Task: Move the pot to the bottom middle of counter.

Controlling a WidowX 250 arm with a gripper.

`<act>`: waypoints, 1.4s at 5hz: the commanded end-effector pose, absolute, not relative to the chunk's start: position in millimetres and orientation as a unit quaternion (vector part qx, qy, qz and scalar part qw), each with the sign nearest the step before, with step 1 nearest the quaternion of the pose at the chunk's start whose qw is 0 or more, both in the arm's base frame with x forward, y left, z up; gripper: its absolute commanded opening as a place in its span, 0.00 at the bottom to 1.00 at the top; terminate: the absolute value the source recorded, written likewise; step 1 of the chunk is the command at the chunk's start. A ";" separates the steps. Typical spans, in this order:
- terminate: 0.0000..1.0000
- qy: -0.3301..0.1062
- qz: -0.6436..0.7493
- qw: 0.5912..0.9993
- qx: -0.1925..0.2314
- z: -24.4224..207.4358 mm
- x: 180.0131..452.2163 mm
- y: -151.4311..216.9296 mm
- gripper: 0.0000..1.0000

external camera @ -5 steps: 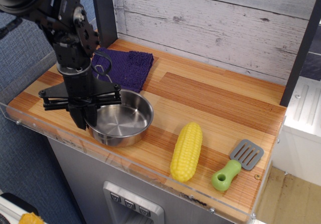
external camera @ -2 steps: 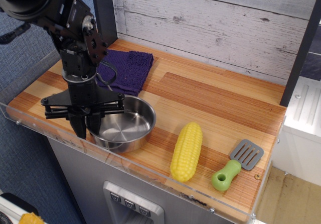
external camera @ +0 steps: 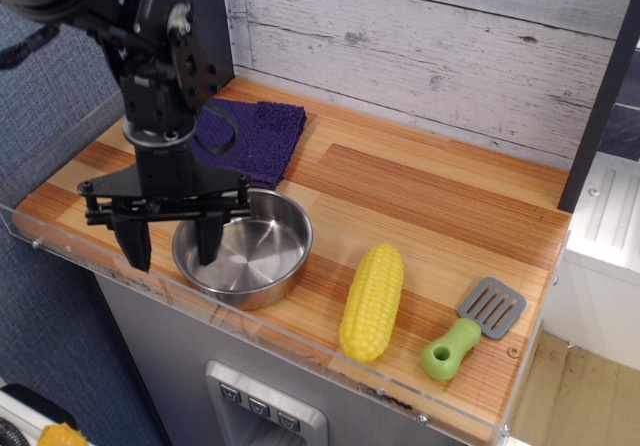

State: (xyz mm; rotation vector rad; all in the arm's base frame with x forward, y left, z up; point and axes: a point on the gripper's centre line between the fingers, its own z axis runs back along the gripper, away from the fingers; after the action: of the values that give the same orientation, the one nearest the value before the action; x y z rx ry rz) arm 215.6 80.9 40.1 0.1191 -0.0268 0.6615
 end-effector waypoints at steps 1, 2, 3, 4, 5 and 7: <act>0.00 -0.068 0.281 0.956 0.043 99.9 235.2 69.1 1.00; 0.00 -0.096 0.225 0.969 0.033 140.5 253.5 60.0 1.00; 0.00 -0.115 0.138 0.983 -0.018 157.8 275.2 49.7 1.00; 0.00 -0.106 0.068 0.991 -0.037 154.8 282.7 42.4 1.00; 0.00 -0.095 0.043 0.993 -0.049 152.0 283.3 38.9 1.00; 0.00 -0.089 0.036 0.995 -0.038 152.4 281.9 38.0 1.00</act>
State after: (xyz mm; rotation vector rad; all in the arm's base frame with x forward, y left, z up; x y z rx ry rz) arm 284.2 35.9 137.6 -0.0847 -0.1364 0.0807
